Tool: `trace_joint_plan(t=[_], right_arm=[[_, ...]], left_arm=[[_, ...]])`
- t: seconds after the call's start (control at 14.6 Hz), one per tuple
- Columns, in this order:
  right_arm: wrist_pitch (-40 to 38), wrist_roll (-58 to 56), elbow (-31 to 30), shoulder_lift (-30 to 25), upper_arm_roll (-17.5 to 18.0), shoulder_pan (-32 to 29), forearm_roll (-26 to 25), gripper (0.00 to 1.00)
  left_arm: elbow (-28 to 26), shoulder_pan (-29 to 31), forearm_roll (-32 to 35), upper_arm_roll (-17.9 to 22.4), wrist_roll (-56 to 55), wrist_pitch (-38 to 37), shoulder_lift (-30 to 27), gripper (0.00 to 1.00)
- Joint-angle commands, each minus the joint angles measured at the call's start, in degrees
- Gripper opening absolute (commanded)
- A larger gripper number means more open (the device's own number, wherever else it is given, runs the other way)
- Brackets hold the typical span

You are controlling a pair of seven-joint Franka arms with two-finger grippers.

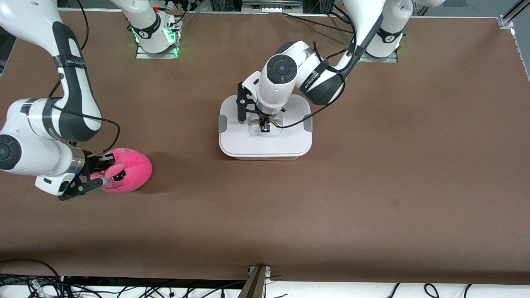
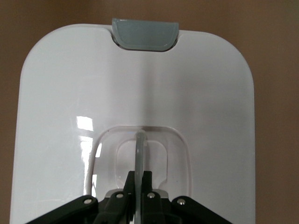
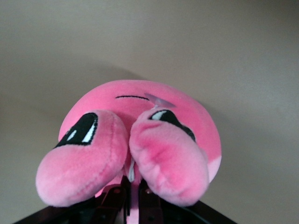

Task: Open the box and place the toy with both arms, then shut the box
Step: 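Lift the white lid aside with the left gripper while the right gripper lifts the toy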

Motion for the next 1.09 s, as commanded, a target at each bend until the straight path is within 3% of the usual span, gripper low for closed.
trace_joint_plan(t=[0.0, 0.27, 0.68, 1.03], right_arm=[[-8.2, -3.0, 6.5, -0.5, 2.0, -0.1, 0.0, 0.00], [-13.2, -6.1, 8.6, -2.7, 6.5, 0.1, -0.6, 0.00], [-16.6, -8.1, 8.7, -5.1, 11.0, 8.9, -5.5, 0.00], [-17.1, -9.0, 8.6, -5.6, 13.4, 19.7, -11.0, 0.00]], left_arm=[[0.7, -0.3, -0.6, 0.3, 1.0, -3.9, -4.4, 0.00], [1.4, 2.3, 1.6, 1.8, 1.2, -14.3, -11.0, 0.00], [1.6, 17.2, 1.8, 1.7, 9.9, -27.7, -15.1, 0.00], [1.6, 32.3, 1.7, 1.7, 21.8, -28.7, -15.1, 0.00]])
